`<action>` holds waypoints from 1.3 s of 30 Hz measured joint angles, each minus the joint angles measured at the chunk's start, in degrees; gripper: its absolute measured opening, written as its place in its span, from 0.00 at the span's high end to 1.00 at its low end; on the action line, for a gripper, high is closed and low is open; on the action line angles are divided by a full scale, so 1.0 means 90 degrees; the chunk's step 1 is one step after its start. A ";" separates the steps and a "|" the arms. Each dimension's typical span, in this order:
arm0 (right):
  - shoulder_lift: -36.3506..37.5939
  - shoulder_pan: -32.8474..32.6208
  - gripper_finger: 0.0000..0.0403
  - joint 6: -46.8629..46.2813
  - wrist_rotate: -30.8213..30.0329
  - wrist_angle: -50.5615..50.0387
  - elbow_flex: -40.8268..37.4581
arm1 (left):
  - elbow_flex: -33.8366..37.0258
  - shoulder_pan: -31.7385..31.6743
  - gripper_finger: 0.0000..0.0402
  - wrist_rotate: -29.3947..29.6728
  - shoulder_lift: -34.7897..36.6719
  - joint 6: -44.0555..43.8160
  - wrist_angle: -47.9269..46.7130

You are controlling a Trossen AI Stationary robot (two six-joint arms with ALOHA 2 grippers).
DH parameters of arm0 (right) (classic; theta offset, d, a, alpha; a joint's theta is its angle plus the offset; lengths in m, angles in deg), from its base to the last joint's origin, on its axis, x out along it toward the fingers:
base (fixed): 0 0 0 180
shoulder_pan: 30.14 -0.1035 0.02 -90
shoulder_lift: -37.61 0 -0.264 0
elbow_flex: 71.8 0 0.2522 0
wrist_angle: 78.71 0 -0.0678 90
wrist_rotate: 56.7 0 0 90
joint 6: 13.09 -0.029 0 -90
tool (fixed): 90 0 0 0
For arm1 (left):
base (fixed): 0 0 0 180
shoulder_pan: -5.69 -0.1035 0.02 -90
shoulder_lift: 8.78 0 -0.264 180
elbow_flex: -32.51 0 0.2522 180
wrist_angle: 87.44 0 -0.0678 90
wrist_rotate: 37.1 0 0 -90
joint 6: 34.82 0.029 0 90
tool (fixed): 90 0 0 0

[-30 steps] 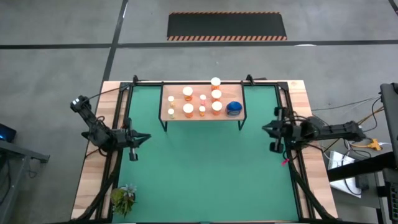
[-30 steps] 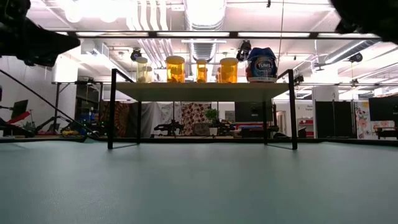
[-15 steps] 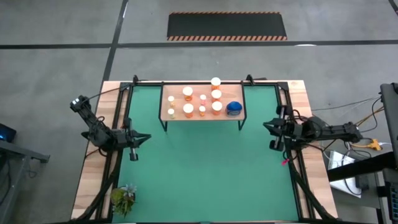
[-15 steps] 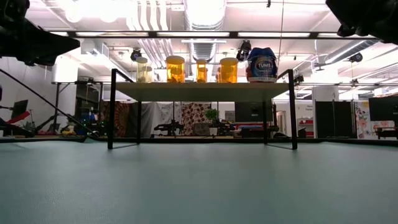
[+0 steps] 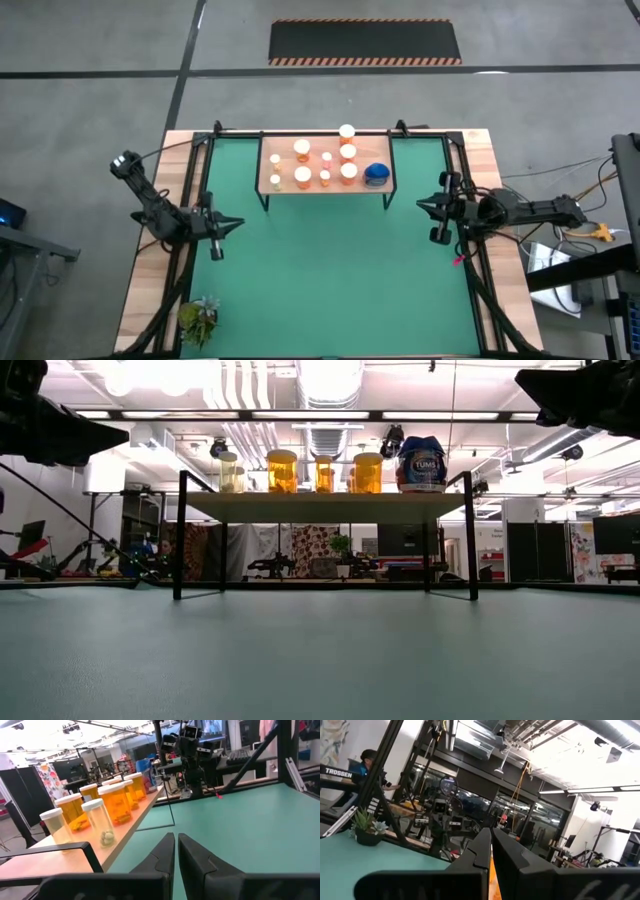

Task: Pick and place medicine bottles onto shelf by color
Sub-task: Return to Home Position

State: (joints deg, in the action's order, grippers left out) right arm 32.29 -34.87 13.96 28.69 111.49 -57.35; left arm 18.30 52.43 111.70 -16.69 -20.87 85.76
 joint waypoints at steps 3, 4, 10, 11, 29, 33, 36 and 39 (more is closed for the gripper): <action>-0.0005 0.0001 0.98 -0.0002 -0.0001 -0.0004 0.0000 | 0.0002 0.0000 0.98 -0.0002 -0.0107 0.0001 0.0000; -0.0005 0.0002 0.98 -0.0002 -0.0002 -0.0004 0.0000 | 0.0002 0.0000 0.98 -0.0002 -0.0133 0.0001 0.0000; -0.0005 0.0002 0.98 -0.0001 -0.0001 -0.0004 0.0000 | 0.0005 0.0000 0.98 -0.0001 -0.0315 0.0000 0.0001; -0.0005 0.0001 0.98 -0.0002 -0.0002 -0.0004 0.0000 | 0.0005 0.0000 0.98 -0.0003 -0.0346 0.0000 0.0000; -0.0007 0.0000 0.98 -0.0002 0.0000 -0.0002 -0.0002 | 0.0010 0.0000 0.98 -0.0001 -0.0751 -0.0001 0.0001; -0.0007 0.0000 0.98 -0.0002 0.0000 -0.0004 -0.0002 | 0.0010 0.0000 0.98 -0.0001 -0.0806 0.0001 0.0000; -0.0007 0.0002 0.98 -0.0002 0.0000 -0.0002 -0.0002 | 0.0010 0.0000 0.98 -0.0002 -0.0852 0.0000 0.0000; -0.0007 0.0001 0.98 -0.0002 0.0000 -0.0002 -0.0002 | 0.0010 -0.0002 0.98 -0.0002 -0.0890 0.0000 0.0001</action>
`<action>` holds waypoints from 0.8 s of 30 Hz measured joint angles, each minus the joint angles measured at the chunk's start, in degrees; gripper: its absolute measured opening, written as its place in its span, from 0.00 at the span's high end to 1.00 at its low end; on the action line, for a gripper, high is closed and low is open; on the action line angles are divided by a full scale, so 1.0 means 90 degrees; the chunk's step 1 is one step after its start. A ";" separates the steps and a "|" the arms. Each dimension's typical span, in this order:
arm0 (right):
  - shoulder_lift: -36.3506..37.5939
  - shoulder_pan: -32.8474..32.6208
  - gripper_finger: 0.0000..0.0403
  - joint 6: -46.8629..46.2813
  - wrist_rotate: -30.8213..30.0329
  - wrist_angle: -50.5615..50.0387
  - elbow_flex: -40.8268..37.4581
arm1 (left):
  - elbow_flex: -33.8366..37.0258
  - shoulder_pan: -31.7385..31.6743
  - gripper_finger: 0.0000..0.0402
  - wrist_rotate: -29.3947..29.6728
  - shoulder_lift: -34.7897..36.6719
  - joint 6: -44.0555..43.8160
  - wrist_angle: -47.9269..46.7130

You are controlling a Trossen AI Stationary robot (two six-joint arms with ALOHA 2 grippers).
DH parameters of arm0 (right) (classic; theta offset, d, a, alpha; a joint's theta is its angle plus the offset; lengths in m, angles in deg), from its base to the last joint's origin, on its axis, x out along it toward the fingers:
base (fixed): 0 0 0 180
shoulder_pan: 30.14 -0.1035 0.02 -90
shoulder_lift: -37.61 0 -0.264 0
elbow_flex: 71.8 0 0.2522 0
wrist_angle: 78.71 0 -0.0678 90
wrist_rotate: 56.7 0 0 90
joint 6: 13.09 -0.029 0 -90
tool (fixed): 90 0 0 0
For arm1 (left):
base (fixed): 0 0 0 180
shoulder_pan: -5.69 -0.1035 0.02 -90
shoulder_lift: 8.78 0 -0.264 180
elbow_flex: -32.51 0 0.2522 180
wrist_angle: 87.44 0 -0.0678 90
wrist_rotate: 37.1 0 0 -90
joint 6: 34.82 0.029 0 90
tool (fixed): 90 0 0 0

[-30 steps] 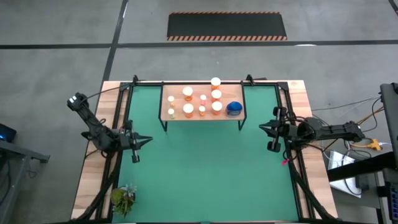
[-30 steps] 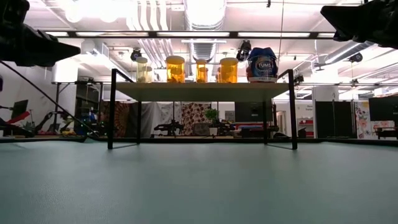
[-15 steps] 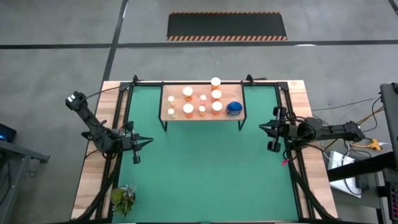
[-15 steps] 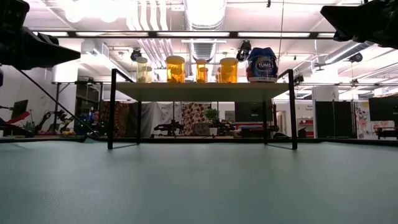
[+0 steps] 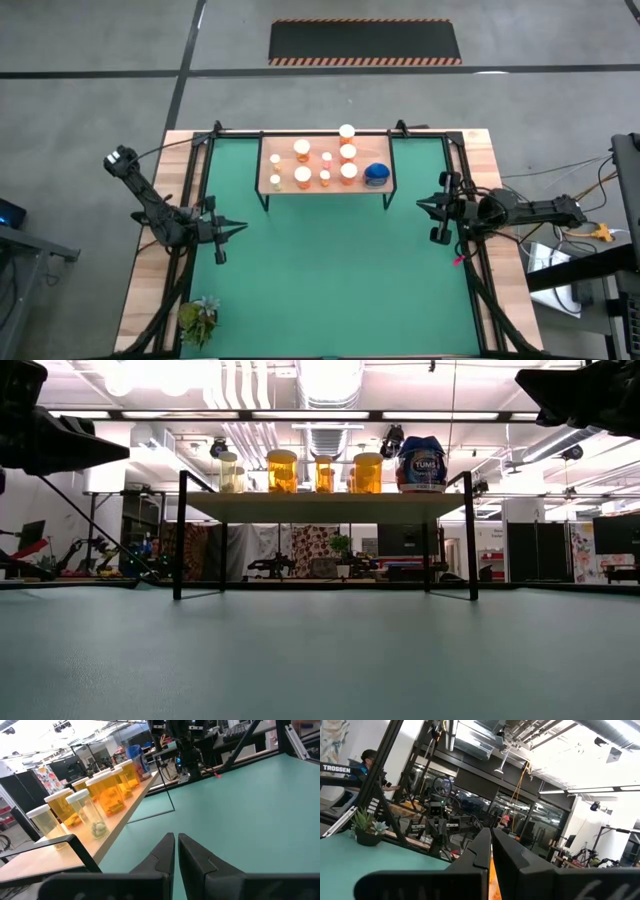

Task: Pick and place medicine bottles onto shelf by color
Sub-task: Return to Home Position

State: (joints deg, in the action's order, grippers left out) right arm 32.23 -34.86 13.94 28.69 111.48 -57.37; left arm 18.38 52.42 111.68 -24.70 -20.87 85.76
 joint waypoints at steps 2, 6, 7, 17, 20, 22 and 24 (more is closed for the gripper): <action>0.0000 0.0001 0.98 0.0000 0.0001 0.0000 0.0000 | 0.0000 0.0002 0.98 -0.0002 -0.0028 0.0001 -0.0001; 0.0000 0.0000 0.98 0.0000 -0.0001 -0.0002 -0.0002 | 0.0000 0.0001 0.98 -0.0002 -0.0068 -0.0001 -0.0002; 0.0000 0.0000 0.98 0.0000 -0.0001 -0.0002 -0.0002 | 0.0000 -0.0001 0.98 -0.0002 -0.0065 -0.0002 -0.0001; 0.0000 -0.0002 0.98 0.0000 0.0001 -0.0005 -0.0002 | 0.0000 -0.0001 0.98 0.0001 -0.0062 0.0001 -0.0001; 0.0000 0.0000 0.98 0.0000 0.0001 -0.0005 -0.0002 | 0.0000 -0.0001 0.98 0.0000 -0.0054 0.0000 -0.0001; 0.0000 0.0001 0.98 0.0000 0.0001 -0.0007 -0.0002 | 0.0000 0.0000 0.98 0.0000 -0.0056 -0.0001 -0.0001; 0.0000 -0.0001 0.98 0.0000 0.0000 -0.0007 -0.0002 | 0.0000 0.0002 0.98 -0.0002 -0.0062 -0.0002 -0.0001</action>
